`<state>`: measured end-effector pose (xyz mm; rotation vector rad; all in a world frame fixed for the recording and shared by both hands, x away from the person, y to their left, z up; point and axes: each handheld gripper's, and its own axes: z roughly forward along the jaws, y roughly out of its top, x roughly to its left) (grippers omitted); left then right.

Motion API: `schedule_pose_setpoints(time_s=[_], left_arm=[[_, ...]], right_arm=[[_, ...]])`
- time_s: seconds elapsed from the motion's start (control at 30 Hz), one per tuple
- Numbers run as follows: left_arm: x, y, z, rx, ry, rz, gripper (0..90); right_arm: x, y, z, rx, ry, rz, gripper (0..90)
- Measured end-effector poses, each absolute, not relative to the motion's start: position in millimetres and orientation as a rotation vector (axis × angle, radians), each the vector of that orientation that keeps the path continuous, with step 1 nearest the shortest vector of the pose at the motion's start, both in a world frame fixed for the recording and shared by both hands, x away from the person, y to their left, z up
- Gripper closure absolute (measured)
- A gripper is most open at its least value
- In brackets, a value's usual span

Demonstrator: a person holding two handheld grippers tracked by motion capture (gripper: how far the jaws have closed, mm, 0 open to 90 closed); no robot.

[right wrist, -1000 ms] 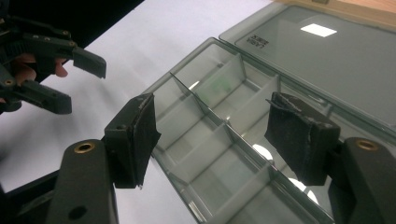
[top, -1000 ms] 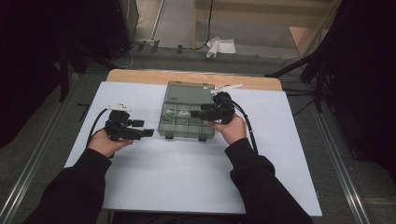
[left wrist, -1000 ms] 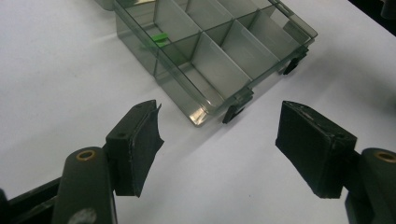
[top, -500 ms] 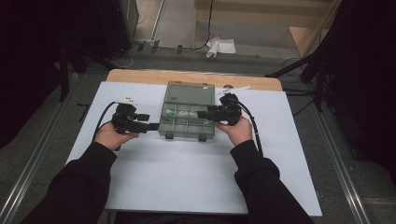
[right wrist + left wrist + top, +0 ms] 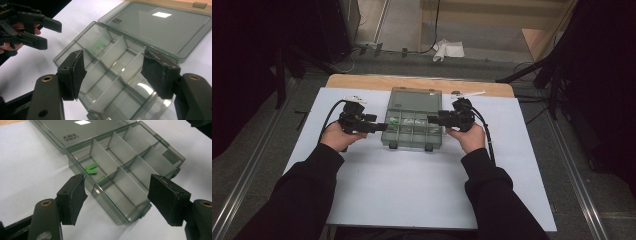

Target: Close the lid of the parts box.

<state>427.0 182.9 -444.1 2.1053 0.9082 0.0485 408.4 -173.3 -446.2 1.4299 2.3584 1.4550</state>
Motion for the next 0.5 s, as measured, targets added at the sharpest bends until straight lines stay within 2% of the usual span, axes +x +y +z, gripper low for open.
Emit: schedule_pose_setpoints(time_s=[0.5], left_arm=[[456, 175, -443, 2.077, 0.993, 0.071, 29.1]], right_arm=[[427, -178, -452, 1.484, 2.347, 1.419, 33.3]])
